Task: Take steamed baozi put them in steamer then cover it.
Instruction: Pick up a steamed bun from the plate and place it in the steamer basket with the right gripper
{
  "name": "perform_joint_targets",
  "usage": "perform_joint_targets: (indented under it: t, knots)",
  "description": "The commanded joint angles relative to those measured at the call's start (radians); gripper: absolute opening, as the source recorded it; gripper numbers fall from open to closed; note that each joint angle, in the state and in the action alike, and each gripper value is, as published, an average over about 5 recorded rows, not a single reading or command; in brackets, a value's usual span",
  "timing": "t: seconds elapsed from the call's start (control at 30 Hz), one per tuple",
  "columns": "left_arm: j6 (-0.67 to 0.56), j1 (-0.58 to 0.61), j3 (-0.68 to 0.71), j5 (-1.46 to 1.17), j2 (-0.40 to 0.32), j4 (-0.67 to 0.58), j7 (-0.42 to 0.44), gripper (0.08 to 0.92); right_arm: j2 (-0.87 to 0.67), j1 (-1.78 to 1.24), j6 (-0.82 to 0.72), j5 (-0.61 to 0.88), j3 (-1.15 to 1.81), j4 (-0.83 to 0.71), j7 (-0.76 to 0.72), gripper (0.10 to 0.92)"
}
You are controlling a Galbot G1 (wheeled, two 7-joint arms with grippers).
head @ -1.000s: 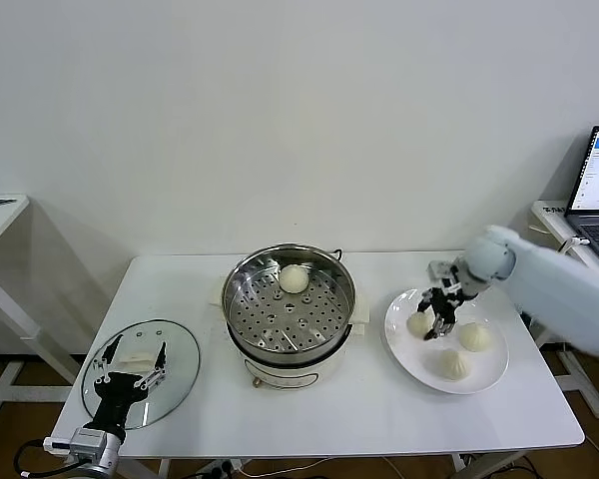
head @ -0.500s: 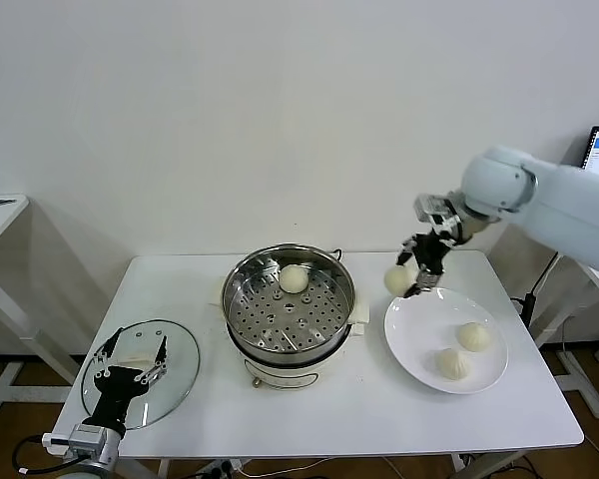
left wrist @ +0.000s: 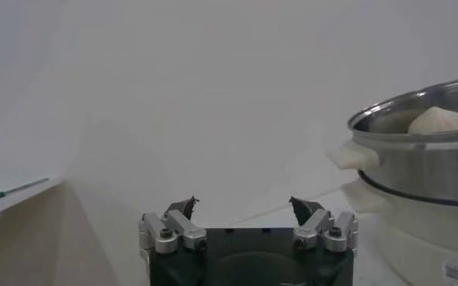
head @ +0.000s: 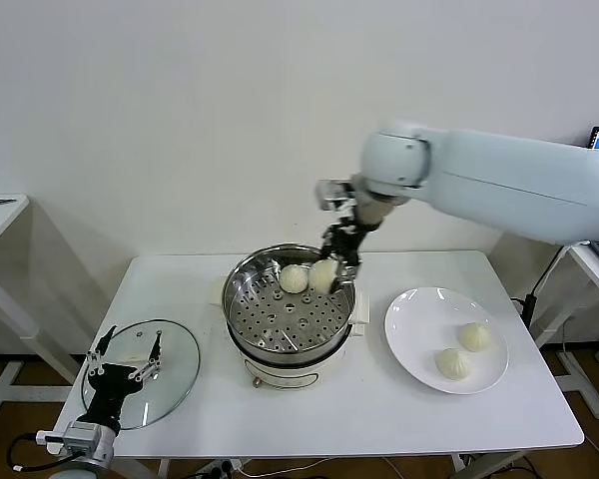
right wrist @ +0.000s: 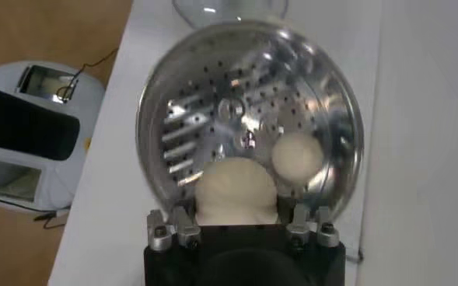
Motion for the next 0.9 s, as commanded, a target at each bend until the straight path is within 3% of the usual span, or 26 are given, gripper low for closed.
perform_joint_targets:
  t: [0.03,0.27,0.67,0.9]
  knots:
    - [0.0,-0.001,-0.006,-0.001,0.001,0.004,0.0,0.823,0.269,-0.157,-0.019,-0.029,0.035,-0.257,0.01,0.679]
    - [0.001,-0.002,-0.014,-0.004,0.004,0.007,0.0,0.823,0.348,-0.266,-0.002,-0.104,0.074,-0.397,-0.008,0.679]
    - [0.0,-0.008,-0.006,-0.005,0.004,0.018,0.002,0.823,0.37,-0.305,0.008,-0.159,0.094,-0.458,-0.013,0.685]
    - [0.0,-0.008,-0.002,-0.004,0.002,0.024,0.002,0.823,0.326,-0.287,0.008,-0.148,0.111,-0.399,-0.006,0.802]
